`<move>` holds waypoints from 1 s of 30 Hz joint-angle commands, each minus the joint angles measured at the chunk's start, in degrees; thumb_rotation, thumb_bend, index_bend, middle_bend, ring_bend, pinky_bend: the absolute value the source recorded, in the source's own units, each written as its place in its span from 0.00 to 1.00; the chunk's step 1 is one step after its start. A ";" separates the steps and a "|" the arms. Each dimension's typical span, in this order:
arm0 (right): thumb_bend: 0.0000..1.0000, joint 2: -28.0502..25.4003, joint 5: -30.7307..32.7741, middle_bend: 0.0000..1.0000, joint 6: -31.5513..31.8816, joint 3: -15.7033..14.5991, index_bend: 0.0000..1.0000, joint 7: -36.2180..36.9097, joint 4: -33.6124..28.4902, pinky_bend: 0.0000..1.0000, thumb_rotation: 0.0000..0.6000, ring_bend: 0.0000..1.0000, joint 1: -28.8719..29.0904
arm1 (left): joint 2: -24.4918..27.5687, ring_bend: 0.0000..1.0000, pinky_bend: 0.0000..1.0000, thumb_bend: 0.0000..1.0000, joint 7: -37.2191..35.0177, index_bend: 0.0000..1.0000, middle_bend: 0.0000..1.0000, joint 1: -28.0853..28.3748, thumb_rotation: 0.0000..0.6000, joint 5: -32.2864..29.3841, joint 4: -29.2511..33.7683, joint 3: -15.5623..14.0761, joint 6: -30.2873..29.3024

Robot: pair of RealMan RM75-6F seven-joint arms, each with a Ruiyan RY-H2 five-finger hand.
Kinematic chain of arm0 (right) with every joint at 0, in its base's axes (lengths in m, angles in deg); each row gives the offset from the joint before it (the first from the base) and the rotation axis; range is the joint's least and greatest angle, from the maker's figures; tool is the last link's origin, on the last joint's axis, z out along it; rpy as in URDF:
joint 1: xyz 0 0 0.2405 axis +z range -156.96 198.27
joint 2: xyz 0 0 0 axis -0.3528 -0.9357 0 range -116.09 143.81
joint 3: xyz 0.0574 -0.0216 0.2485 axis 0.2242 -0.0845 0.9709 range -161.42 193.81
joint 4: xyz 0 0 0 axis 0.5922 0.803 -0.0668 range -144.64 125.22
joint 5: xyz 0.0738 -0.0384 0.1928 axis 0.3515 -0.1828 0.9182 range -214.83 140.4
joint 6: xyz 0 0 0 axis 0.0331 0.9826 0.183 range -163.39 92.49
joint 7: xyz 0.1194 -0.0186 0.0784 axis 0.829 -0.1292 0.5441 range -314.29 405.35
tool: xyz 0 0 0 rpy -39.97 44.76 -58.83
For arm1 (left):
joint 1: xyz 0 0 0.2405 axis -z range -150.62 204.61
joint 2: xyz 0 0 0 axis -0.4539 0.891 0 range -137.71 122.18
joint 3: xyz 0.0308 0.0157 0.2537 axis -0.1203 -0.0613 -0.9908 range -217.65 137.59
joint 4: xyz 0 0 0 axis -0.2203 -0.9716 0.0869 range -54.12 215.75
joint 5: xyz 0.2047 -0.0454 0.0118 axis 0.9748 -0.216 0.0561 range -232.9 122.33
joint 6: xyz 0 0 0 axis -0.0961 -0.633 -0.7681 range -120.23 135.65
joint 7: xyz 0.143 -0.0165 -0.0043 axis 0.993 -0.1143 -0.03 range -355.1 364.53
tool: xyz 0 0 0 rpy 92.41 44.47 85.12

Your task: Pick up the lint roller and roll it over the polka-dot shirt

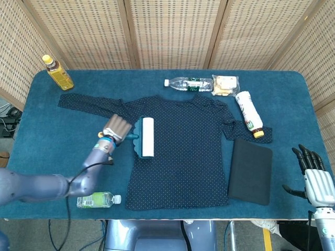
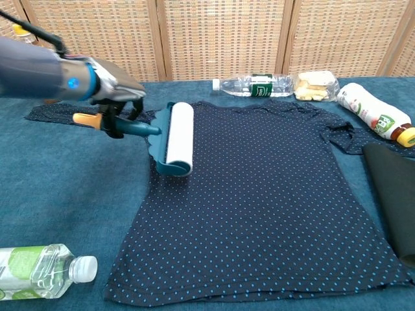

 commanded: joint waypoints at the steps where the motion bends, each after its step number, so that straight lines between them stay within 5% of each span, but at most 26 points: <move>1: 0.11 0.15 -0.98 0.00 0.64 -0.42 0.00 -1.03 -0.67 0.00 1.00 0.00 -0.10 | 4.78 0.51 0.56 0.71 -7.94 0.87 0.77 -6.14 1.00 8.43 1.12 -1.64 0.84; 14: 0.11 0.68 -2.77 0.00 1.95 -1.24 0.00 -4.53 -2.15 0.00 1.00 0.00 -0.34 | 5.88 0.48 0.54 0.69 -20.52 0.85 0.74 -14.36 1.00 23.09 -5.30 -2.49 4.09; 17: 0.11 0.80 -2.81 0.00 1.93 -1.32 0.00 -4.83 -2.18 0.00 1.00 0.00 -0.34 | 5.91 0.34 0.44 0.57 -20.48 0.67 0.58 -14.75 1.00 24.08 -6.25 -2.91 4.83; 22: 0.11 0.94 -2.87 0.00 1.77 -1.45 0.00 -4.96 -2.03 0.00 1.00 0.00 -0.29 | 6.79 0.01 0.13 0.21 -17.54 0.21 0.01 -13.82 1.00 21.69 -5.92 -4.61 7.06; 25: 0.11 1.00 -2.98 0.00 1.82 -1.48 0.00 -4.92 -1.99 0.00 1.00 0.00 -0.27 | 6.94 0.00 0.02 0.14 -15.92 0.06 0.00 -13.32 1.00 19.18 -5.21 -5.28 6.88; 30: 0.11 0.95 -3.17 0.00 2.04 -1.54 0.00 -4.90 -2.09 0.00 1.00 0.00 -0.33 | 6.53 0.00 0.00 0.13 -15.20 0.00 0.00 -14.16 1.00 17.70 -4.84 -5.33 3.60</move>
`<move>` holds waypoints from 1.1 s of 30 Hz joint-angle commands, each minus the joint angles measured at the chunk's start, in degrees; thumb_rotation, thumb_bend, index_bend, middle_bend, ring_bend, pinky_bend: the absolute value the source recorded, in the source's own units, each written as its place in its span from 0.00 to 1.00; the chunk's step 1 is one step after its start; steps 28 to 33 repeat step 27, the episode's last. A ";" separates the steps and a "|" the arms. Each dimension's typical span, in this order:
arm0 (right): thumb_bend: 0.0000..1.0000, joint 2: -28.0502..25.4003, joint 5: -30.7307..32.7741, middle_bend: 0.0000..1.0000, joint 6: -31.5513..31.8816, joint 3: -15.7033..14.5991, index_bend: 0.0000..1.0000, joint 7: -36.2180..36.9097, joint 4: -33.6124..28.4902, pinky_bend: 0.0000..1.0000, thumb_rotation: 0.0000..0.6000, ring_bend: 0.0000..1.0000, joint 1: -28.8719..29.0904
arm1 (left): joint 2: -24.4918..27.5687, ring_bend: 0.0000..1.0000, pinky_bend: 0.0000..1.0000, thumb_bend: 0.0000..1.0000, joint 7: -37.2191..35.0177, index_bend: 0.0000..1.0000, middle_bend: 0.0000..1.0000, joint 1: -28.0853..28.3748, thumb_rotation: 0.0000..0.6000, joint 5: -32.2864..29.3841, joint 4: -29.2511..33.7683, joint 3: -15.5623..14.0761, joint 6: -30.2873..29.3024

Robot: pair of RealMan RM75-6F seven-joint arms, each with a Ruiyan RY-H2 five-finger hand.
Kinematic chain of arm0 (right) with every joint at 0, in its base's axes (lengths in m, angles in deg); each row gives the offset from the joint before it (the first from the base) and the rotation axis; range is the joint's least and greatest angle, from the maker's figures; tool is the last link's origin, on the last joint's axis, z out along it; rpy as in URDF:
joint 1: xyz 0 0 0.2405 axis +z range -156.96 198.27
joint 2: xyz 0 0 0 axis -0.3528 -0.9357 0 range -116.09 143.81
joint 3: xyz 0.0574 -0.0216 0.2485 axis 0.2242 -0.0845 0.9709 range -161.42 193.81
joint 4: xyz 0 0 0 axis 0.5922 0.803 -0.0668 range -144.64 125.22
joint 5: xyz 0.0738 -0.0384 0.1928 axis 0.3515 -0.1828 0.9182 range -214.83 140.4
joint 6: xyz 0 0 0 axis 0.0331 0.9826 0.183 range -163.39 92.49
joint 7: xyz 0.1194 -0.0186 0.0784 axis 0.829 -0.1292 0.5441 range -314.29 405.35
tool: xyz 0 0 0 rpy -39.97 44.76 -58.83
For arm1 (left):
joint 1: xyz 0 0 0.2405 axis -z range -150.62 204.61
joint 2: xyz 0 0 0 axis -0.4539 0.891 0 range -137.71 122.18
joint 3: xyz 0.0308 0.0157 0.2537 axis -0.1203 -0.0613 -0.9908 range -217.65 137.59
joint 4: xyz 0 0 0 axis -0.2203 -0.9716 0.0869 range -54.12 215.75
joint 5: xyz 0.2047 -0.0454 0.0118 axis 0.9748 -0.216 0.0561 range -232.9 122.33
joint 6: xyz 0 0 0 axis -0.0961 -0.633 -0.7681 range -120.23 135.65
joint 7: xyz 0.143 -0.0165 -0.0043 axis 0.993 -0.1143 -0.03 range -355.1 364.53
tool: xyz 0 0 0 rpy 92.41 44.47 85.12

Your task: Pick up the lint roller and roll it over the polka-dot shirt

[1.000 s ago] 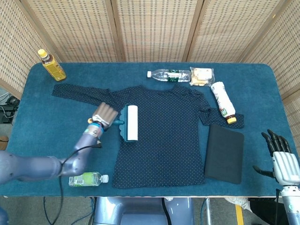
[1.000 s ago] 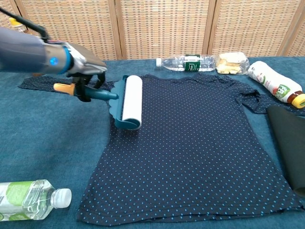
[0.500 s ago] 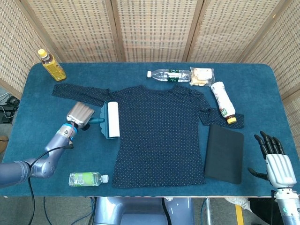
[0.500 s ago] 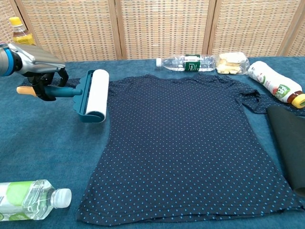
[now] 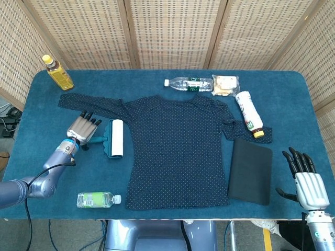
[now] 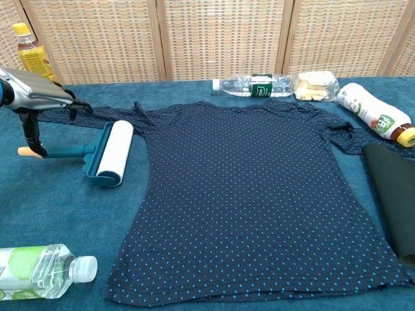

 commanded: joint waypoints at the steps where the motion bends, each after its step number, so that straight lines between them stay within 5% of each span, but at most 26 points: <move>1: 0.11 -0.05 -0.14 0.00 0.11 -0.04 0.00 0.00 -0.10 0.00 1.00 0.00 -0.02 | -0.03 0.00 0.00 0.13 -0.29 0.00 0.00 -0.86 1.00 -0.52 0.48 0.05 -1.95; 6: 0.11 -0.10 0.04 0.00 -0.09 -0.03 0.00 -0.30 -0.04 0.00 1.00 0.00 0.04 | 1.01 0.00 0.00 0.13 -5.99 0.00 0.00 -4.88 1.00 4.09 2.83 2.04 -7.45; 10: 0.11 -0.06 0.25 0.00 -0.17 0.08 0.00 -0.24 0.13 0.00 1.00 0.00 0.10 | 1.11 0.00 0.00 0.13 -16.27 0.00 0.00 -12.63 1.00 16.53 5.96 3.50 -19.86; 15: 0.11 0.08 0.15 0.00 -0.28 -0.05 0.00 -0.67 0.22 0.00 1.00 0.00 0.15 | 1.52 0.00 0.00 0.12 -27.19 0.00 0.00 -24.55 1.00 30.83 9.97 1.28 -36.47; 20: 0.11 0.02 -0.22 0.00 0.00 -0.14 0.00 -1.70 -0.28 0.00 1.00 0.00 0.15 | 0.36 0.00 0.00 0.12 -31.02 0.00 0.00 -33.57 1.00 38.81 11.24 -1.84 -46.93; 27: 0.10 -0.27 -1.15 0.00 0.58 -0.48 0.00 -2.89 -1.53 0.00 1.00 0.00 0.03 | -1.04 0.00 0.00 0.12 -36.89 0.00 0.00 -44.12 1.00 44.71 7.56 -5.15 -52.43; 33: 0.10 -0.27 -1.15 0.00 0.58 -0.48 0.00 -2.89 -1.53 0.00 1.00 0.00 0.03 | -1.04 0.00 0.00 0.12 -36.89 0.00 0.00 -44.12 1.00 44.71 7.56 -5.15 -52.43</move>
